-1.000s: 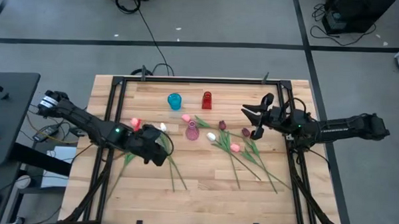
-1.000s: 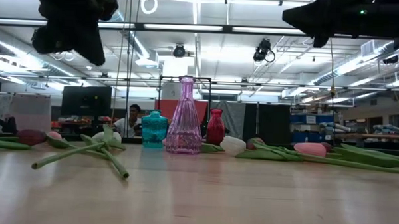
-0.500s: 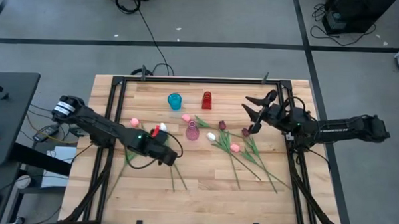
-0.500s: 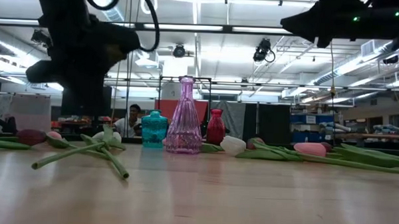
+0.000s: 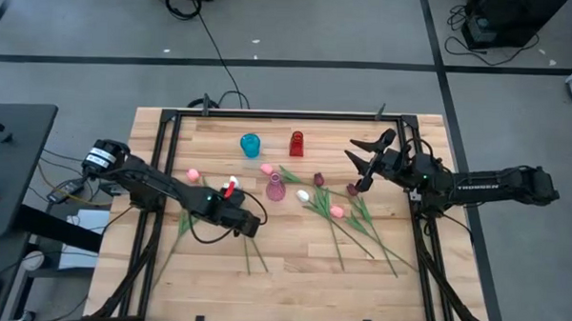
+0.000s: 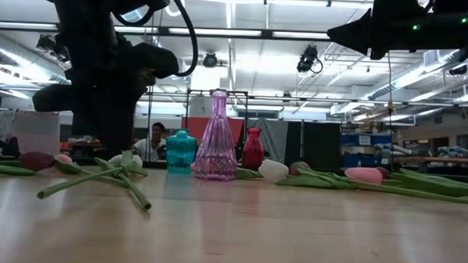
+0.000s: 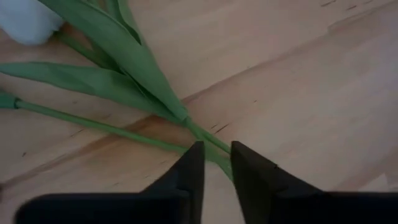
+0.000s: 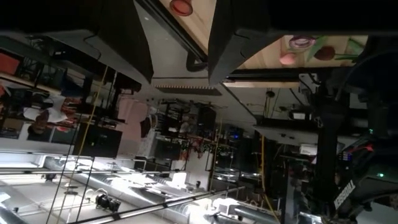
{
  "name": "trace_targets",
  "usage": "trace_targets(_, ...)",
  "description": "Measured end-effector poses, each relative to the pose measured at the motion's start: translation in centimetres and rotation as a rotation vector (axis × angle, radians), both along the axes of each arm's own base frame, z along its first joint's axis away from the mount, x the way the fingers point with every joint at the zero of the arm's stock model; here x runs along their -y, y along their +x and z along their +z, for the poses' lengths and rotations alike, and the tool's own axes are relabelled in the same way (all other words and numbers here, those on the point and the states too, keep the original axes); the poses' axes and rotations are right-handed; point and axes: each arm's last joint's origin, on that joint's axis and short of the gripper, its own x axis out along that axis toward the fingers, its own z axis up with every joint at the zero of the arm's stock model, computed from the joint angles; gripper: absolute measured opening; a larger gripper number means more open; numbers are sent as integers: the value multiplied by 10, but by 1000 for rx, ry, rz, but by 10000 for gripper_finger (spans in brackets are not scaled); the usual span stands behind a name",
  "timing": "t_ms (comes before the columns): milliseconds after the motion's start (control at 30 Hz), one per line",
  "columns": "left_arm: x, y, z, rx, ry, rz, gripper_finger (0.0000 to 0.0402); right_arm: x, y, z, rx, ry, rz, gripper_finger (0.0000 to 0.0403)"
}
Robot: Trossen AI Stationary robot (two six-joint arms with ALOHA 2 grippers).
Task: Sort flowers into vase by color
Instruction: Put the middle white tulip into the purple vase
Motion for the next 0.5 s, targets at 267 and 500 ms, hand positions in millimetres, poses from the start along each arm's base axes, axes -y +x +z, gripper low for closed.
trace_targets(267, -6, 2, -2, -6, 2, 23, 168, 0, 0, -1, -4, 3, 4, 168)
trace_targets(500, -9, 7, -18, -75, 2, 23, 153, -1, 2, -1, -11, -4, 51, 168)
